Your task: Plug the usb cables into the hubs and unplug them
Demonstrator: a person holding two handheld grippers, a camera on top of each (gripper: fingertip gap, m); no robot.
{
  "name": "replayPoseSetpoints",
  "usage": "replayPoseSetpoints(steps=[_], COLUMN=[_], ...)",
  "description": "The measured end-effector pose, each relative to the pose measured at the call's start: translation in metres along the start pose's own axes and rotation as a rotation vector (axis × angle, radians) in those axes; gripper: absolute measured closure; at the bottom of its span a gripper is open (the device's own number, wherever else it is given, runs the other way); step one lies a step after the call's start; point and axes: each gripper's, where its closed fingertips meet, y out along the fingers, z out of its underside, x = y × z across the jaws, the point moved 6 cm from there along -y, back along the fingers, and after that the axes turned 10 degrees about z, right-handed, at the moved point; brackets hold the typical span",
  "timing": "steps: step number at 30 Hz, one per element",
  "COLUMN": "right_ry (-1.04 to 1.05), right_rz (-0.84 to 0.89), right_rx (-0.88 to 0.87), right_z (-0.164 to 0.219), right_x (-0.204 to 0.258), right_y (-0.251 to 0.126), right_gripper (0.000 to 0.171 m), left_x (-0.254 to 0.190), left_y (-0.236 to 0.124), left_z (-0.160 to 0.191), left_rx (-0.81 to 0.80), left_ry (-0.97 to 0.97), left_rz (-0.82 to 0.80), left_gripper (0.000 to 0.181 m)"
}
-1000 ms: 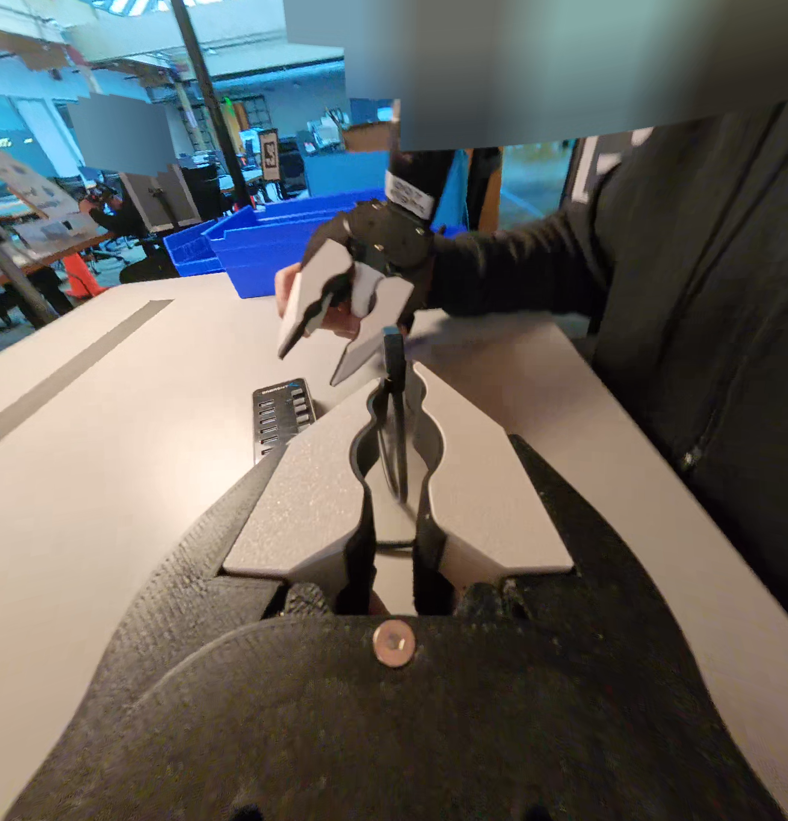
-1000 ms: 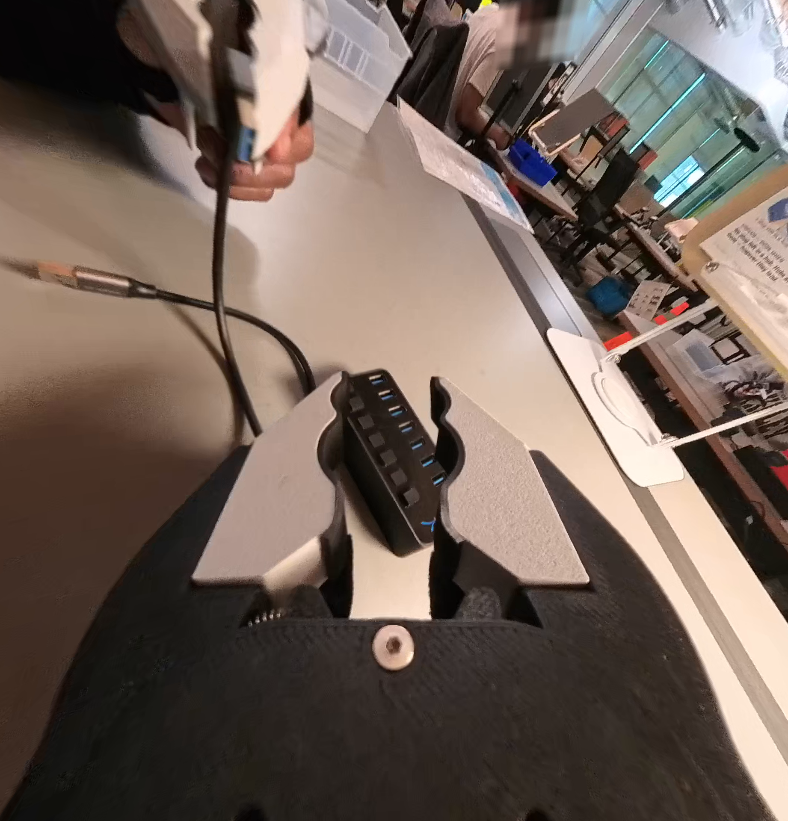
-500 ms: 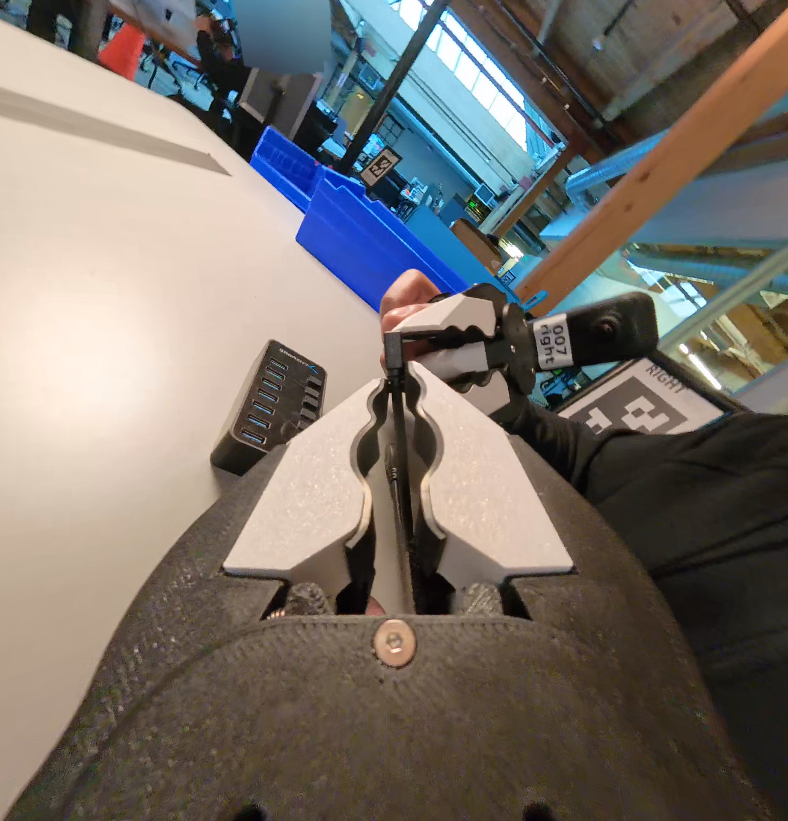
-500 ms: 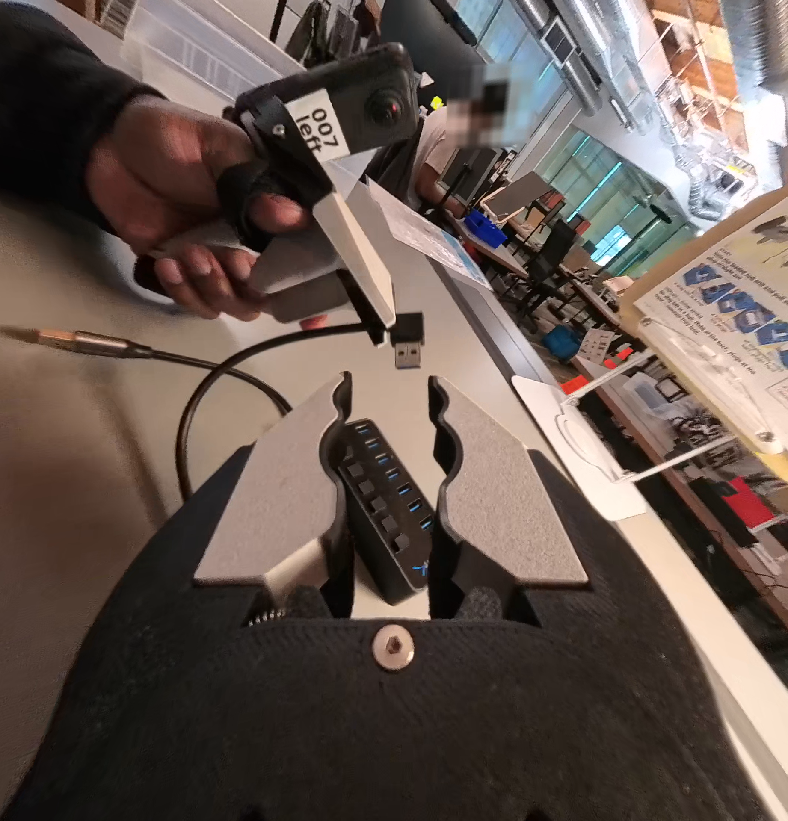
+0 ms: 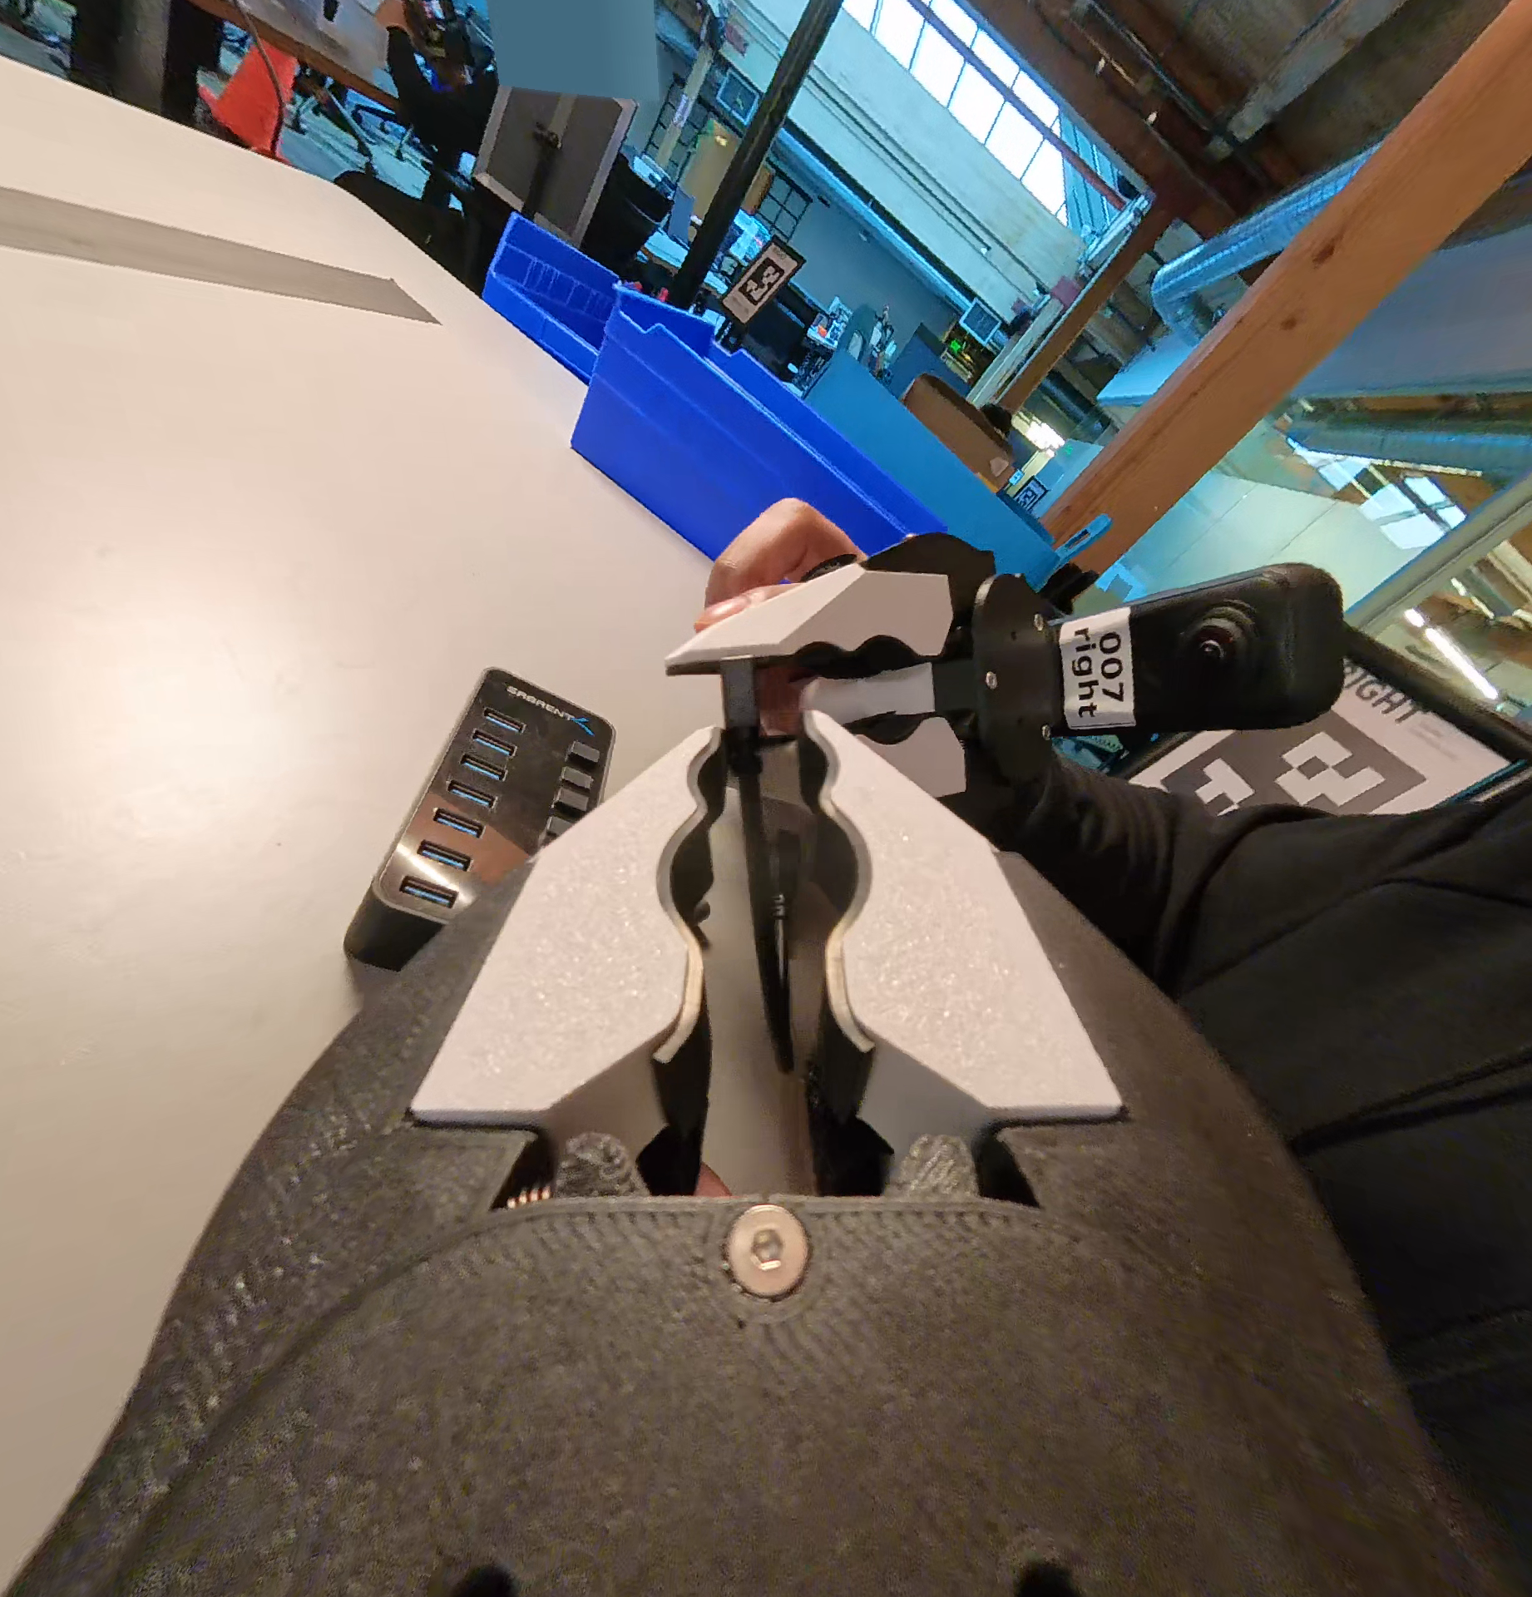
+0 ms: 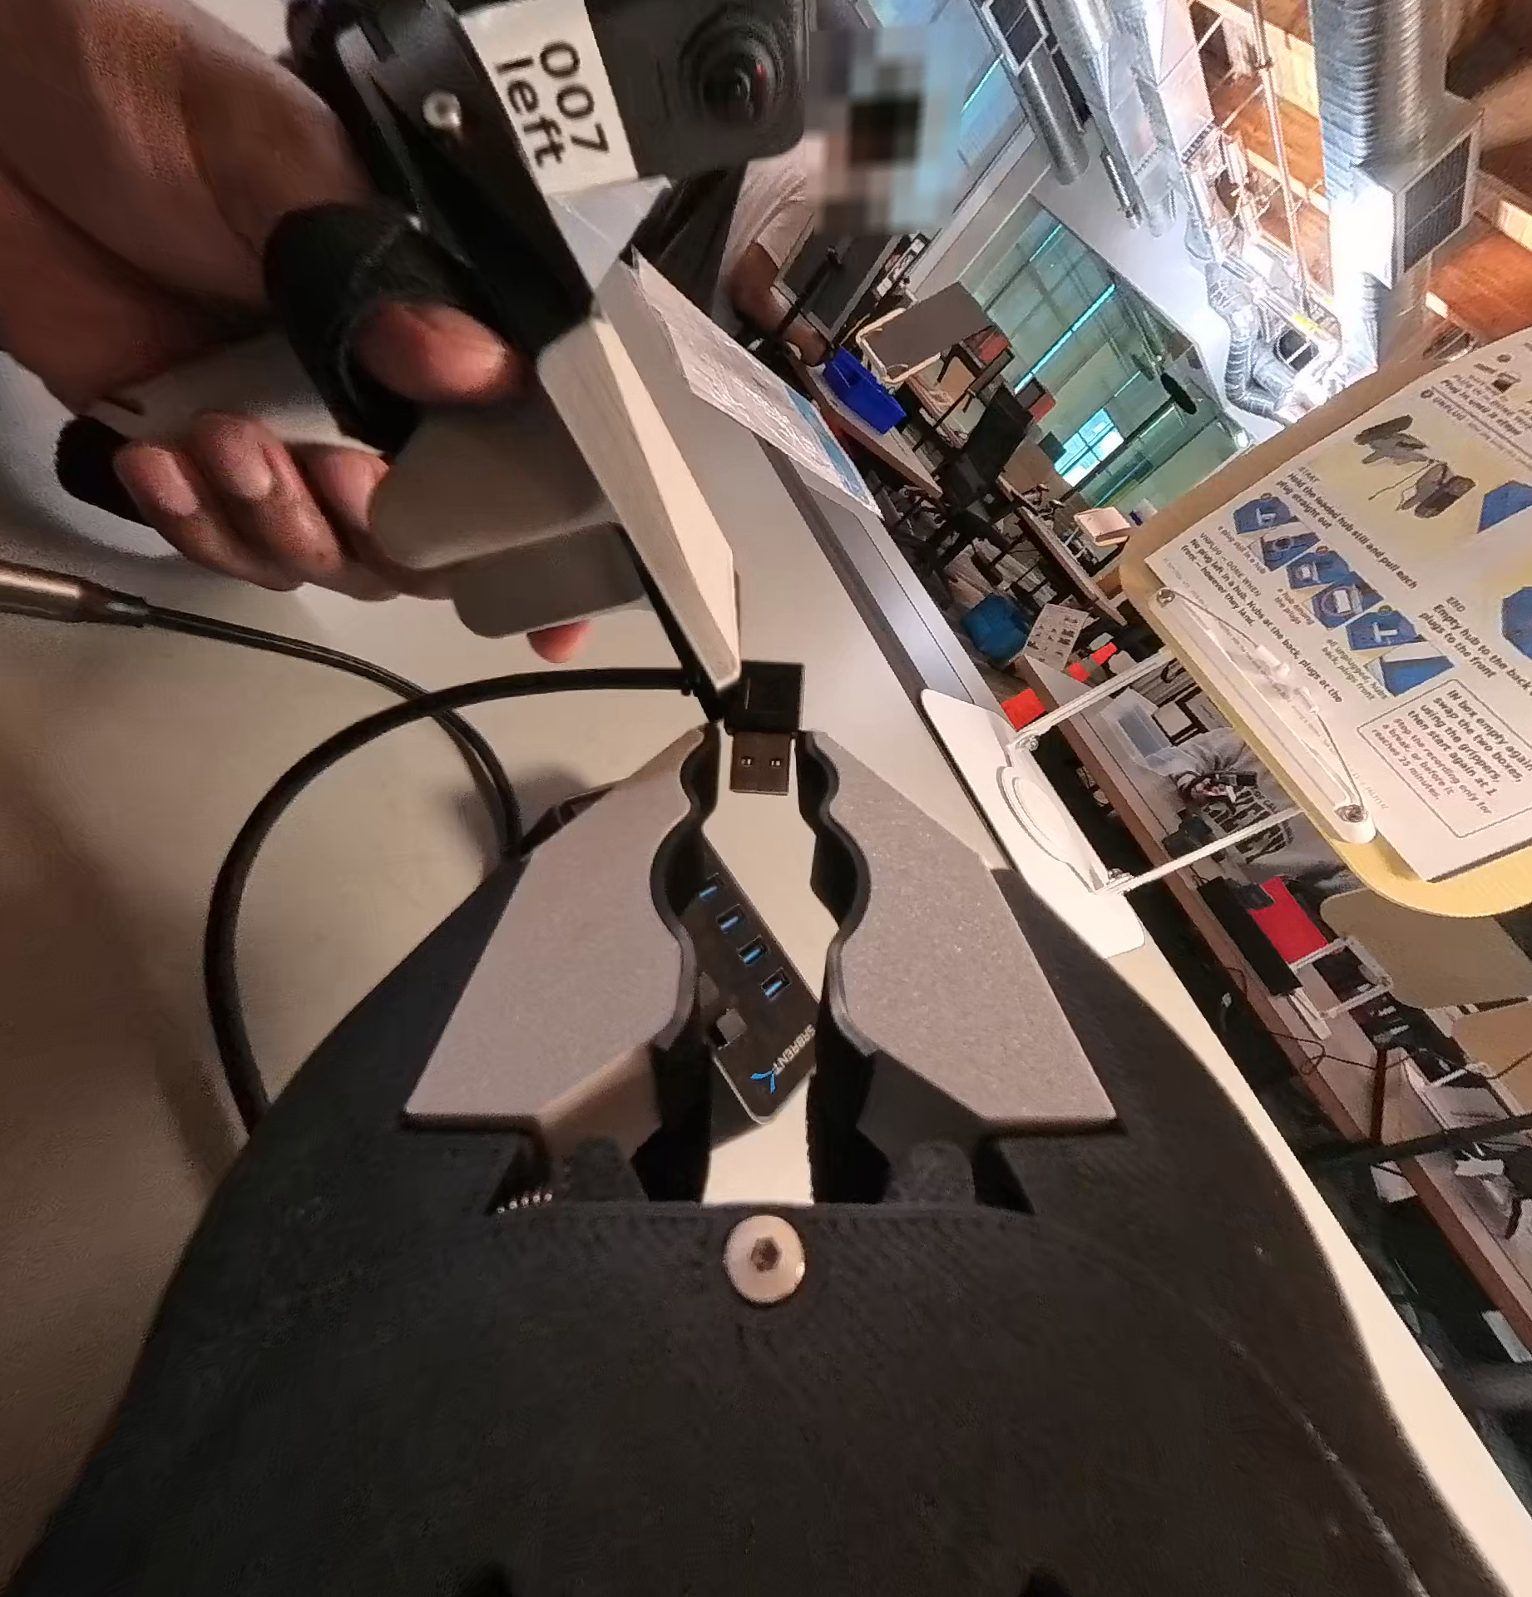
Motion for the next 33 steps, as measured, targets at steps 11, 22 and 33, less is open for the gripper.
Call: replayPoseSetpoints(steps=[11,22,33], right_ry=[-0.026,0.011,-0.010], right_rz=[-0.034,-0.037,-0.066], right_rx=[-0.003,-0.053,0.042], right_z=[0.003,-0.004,0.010], right_x=[0.004,0.000,-0.017], right_y=[-0.001,-0.005,-0.011], right_gripper=[0.156,0.156,0.140], left_x=[0.005,-0.004,-0.006], left_y=[-0.001,0.000,-0.033], left_z=[0.005,0.001,-0.030], left_rx=[0.044,0.043,-0.172], left_ry=[0.049,0.101,-0.058], left_rz=[-0.036,-0.009,0.182], left_gripper=[0.168,0.169,0.171])
